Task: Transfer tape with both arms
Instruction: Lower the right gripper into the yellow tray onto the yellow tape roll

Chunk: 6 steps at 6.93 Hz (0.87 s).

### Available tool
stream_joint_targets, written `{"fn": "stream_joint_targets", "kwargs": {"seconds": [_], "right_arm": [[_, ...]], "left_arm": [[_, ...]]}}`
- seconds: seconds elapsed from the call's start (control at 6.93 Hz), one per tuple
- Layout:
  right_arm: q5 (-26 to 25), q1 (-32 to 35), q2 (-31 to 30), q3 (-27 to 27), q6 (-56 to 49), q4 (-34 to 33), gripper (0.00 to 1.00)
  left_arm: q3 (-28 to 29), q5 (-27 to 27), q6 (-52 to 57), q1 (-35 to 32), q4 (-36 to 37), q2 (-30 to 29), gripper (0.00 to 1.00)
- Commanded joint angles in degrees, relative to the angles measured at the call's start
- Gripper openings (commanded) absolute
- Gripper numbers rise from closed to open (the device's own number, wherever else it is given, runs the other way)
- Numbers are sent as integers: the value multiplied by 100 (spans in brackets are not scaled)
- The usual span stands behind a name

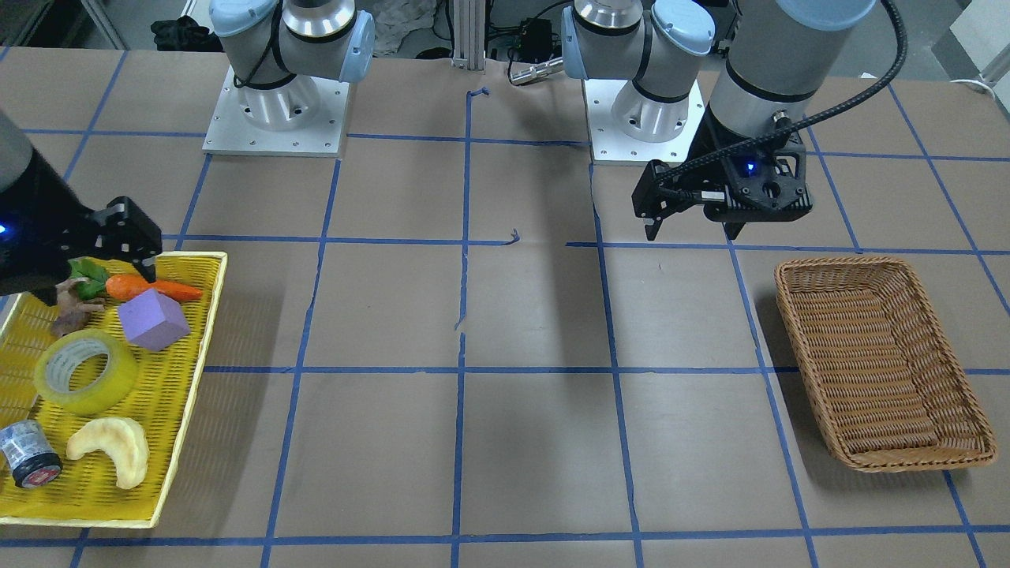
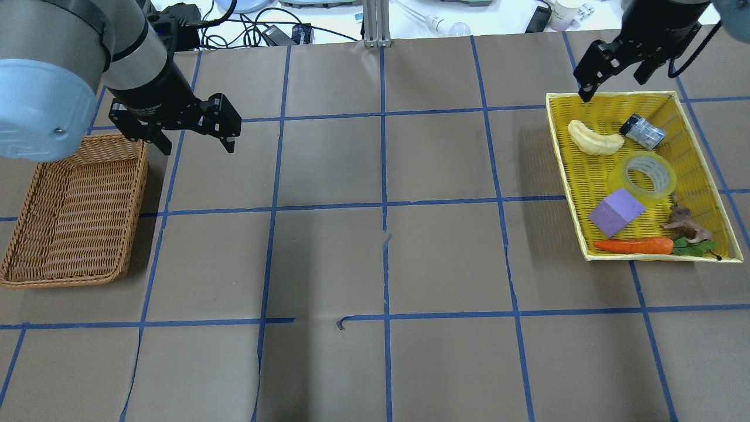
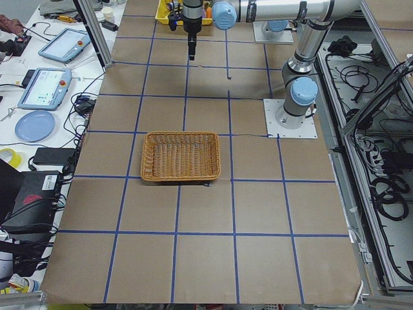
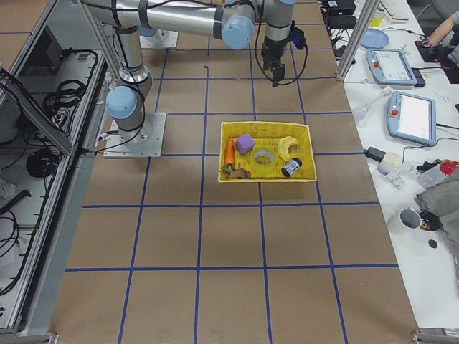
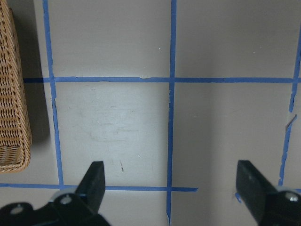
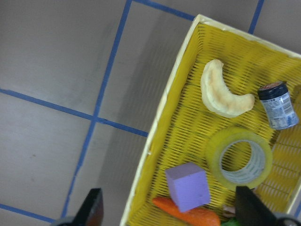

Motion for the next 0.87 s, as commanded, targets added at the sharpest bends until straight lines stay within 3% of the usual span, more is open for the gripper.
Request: {"fn": "stream_joint_targets", "kwargs": {"seconds": [0.0,0.43,0.72], "right_arm": [[-2,-821,689,38,-1850,-604,100],[60,-1474,1534,861,-2781,-2412,100],[42,-1695,1765,1073,-2939,-2497,94]], "left_arm": [[0,5,12,0,0,-9,100],[-9,5,-5,-9,-9,-18,100],[-9,5,-5,-9,0,-18,100]]}}
